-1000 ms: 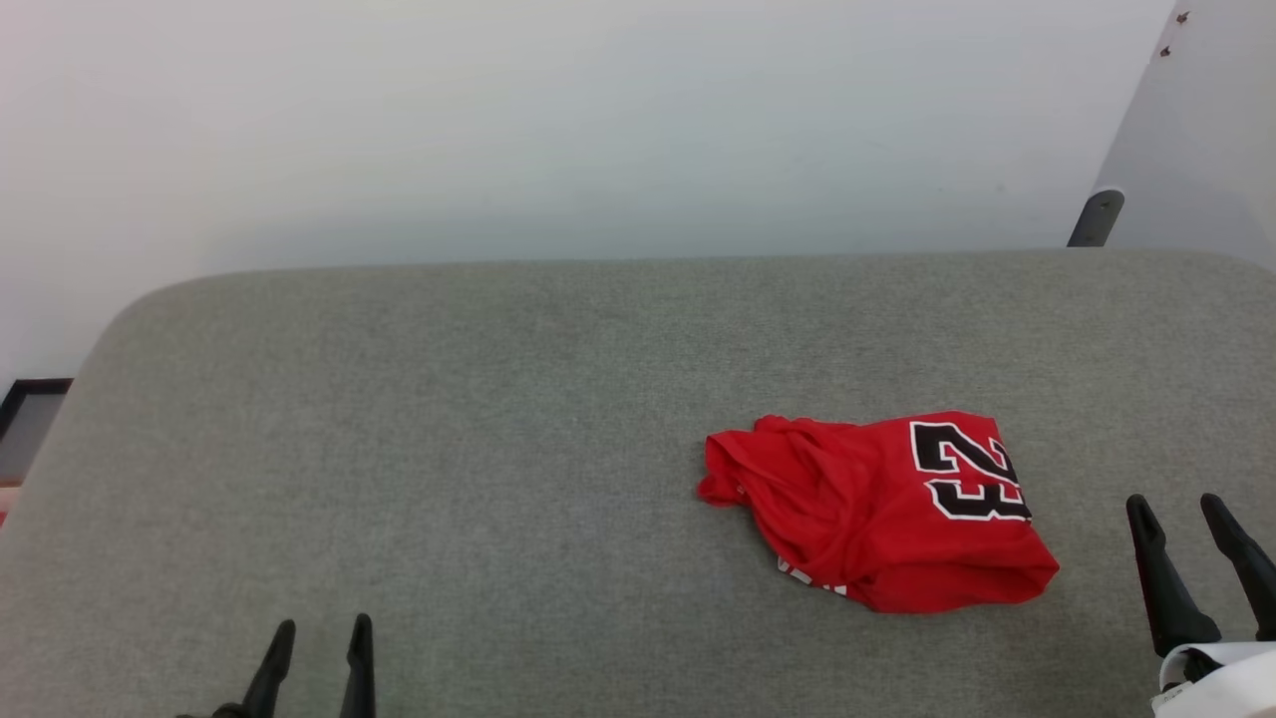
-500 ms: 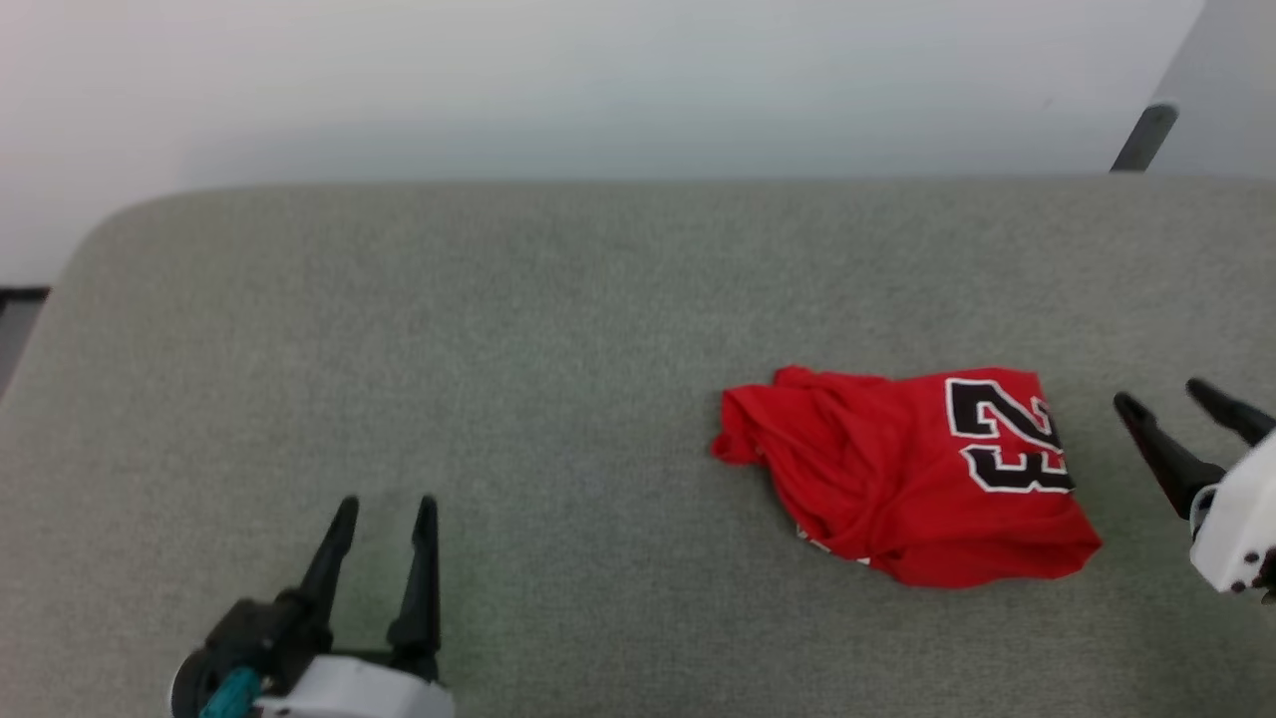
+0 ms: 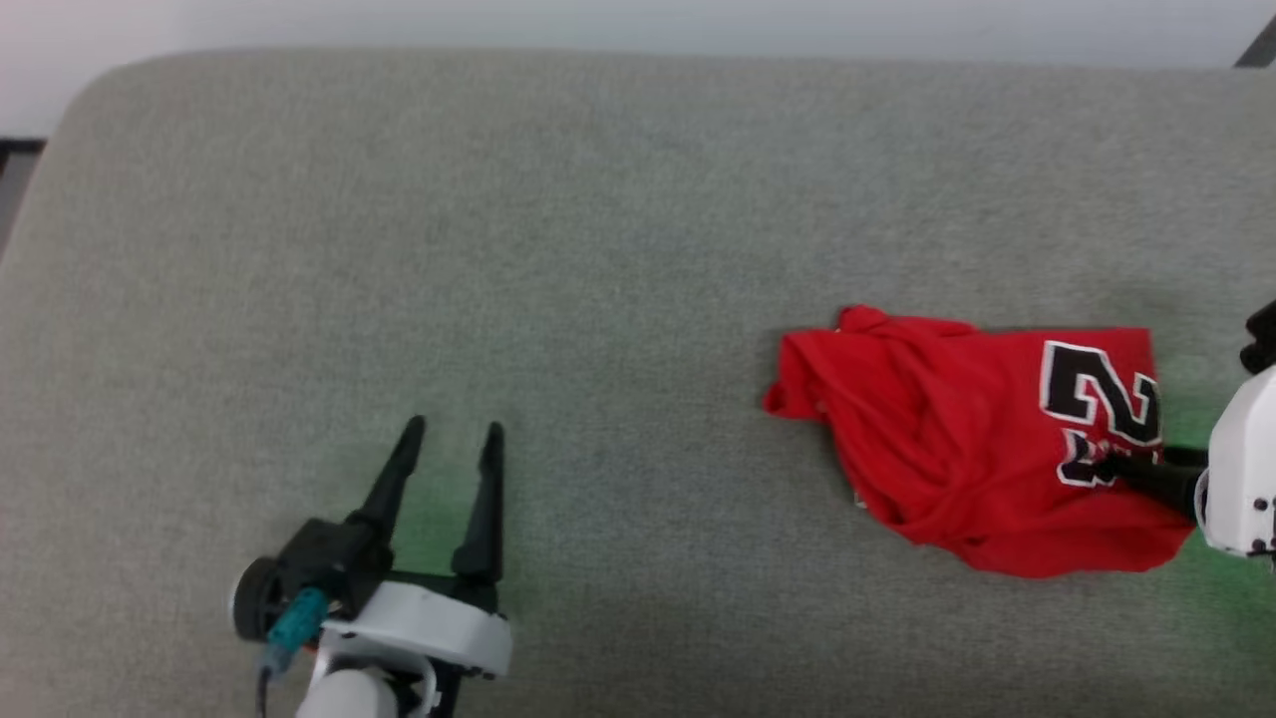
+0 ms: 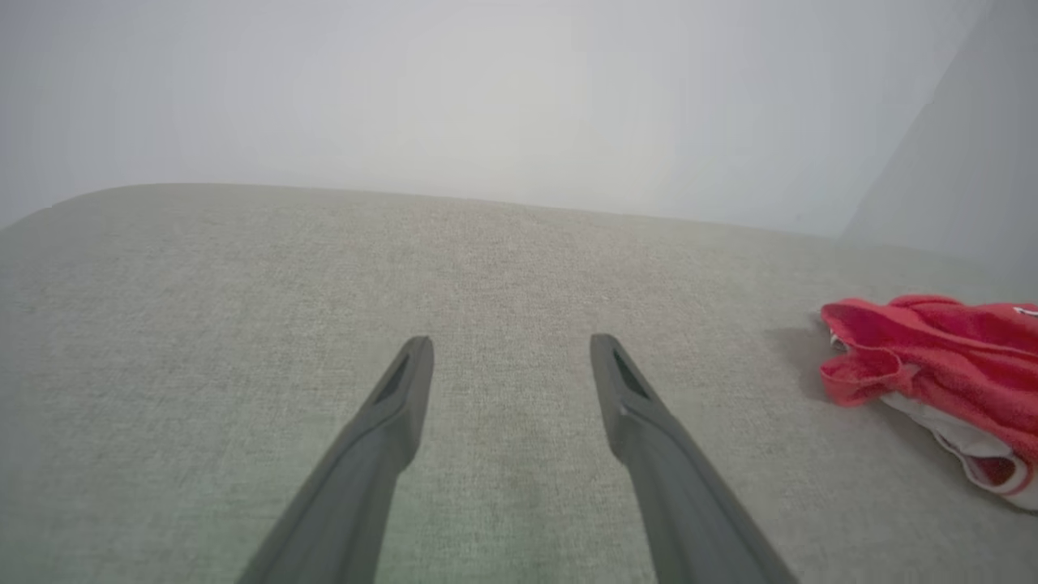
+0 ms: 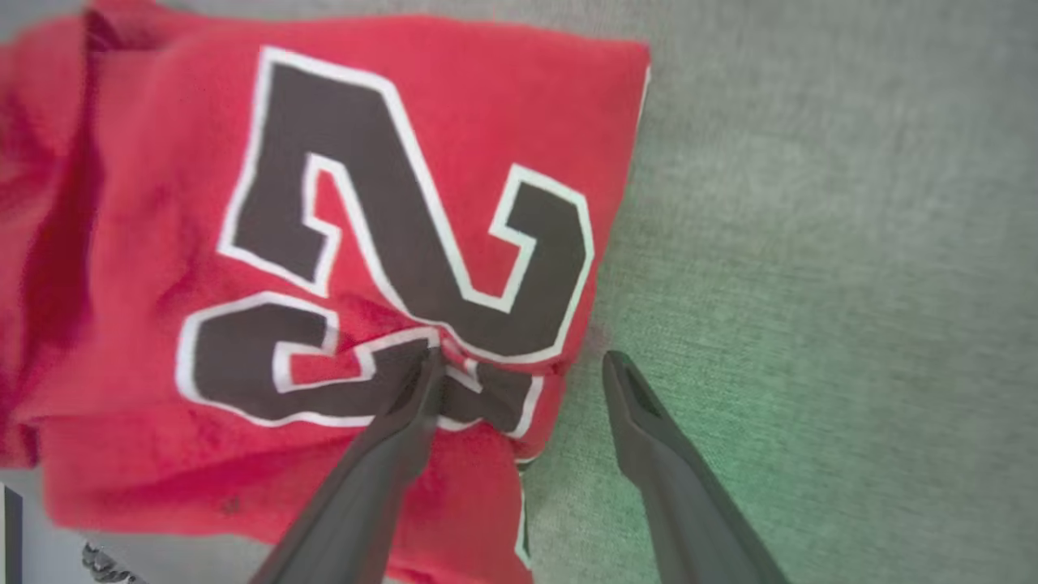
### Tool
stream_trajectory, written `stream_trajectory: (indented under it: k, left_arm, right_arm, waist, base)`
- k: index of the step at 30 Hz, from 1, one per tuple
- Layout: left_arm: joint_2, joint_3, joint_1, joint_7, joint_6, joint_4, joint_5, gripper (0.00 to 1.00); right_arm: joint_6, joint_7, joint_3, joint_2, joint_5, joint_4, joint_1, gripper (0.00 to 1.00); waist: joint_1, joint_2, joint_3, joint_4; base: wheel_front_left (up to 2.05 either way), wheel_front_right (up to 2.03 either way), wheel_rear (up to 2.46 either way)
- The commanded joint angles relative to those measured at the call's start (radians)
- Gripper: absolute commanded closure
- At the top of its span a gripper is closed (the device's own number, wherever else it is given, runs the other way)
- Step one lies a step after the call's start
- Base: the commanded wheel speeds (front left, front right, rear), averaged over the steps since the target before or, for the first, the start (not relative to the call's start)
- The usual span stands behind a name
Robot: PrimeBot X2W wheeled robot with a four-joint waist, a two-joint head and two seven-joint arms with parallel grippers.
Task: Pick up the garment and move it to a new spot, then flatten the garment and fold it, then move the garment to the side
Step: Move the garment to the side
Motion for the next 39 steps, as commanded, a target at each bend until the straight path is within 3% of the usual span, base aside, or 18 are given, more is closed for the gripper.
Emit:
stream_trajectory:
  k: [1, 6, 7, 8, 12, 22, 31, 39]
  left_arm:
    - [-0.005, -0.011, -0.021, 0.000, -0.004, 0.007, 0.017, 0.00]
    - [-0.012, -0.016, -0.050, 0.000, -0.005, 0.019, 0.017, 0.00]
    - [-0.012, -0.017, -0.052, 0.000, -0.005, 0.021, 0.018, 0.00]
    - [-0.013, -0.017, -0.055, 0.000, -0.004, 0.023, 0.019, 0.00]
    - [-0.013, -0.011, -0.062, 0.000, -0.005, 0.007, 0.040, 0.00]
    - [0.012, -0.030, -0.109, 0.000, -0.011, -0.020, 0.077, 0.00]
    - [0.053, -0.121, -0.293, 0.000, -0.012, -0.018, 0.109, 0.00]
    - [0.100, -0.218, -0.474, 0.000, -0.012, -0.004, 0.121, 0.00]
  right_arm:
    - [-0.001, 0.007, 0.017, 0.000, -0.012, 0.019, 0.002, 0.00]
    - [-0.001, -0.013, 0.067, 0.022, -0.001, 0.055, 0.025, 0.00]
    - [-0.001, -0.030, 0.070, 0.026, 0.001, 0.055, 0.027, 0.33]
    - [-0.001, -0.051, 0.069, 0.030, 0.004, 0.056, 0.029, 1.00]
    - [0.000, -0.156, 0.070, 0.020, 0.032, 0.014, 0.046, 1.00]
    - [-0.001, -0.362, -0.025, -0.109, 0.099, -0.065, 0.083, 1.00]
    - [-0.001, -0.474, -0.155, -0.225, 0.102, 0.063, 0.115, 1.00]
    - [-0.001, -0.592, -0.175, -0.268, 0.048, 0.247, -0.015, 1.00]
  waist:
    - [0.0000, -0.0001, 0.049, 0.038]
    - [0.0000, -0.0001, 0.069, 0.047]
    - [0.0000, -0.0001, 0.069, 0.046]
    - [0.0000, -0.0001, 0.068, 0.043]
    - [0.0000, -0.0001, 0.057, 0.020]
    - [0.0000, -0.0001, 0.093, -0.132]
    - [0.0000, -0.0001, 0.194, -0.229]
    - [0.0000, -0.0001, 0.291, -0.264]
  base:
    - [0.00, 0.00, 0.00]
    - [0.00, 0.00, 0.00]
    - [0.00, 0.00, 0.00]
    - [0.00, 0.00, 0.00]
    - [0.00, 0.00, 0.00]
    - [0.00, 0.00, 0.00]
    - [0.00, 0.00, 0.00]
    - [0.00, 0.00, 0.00]
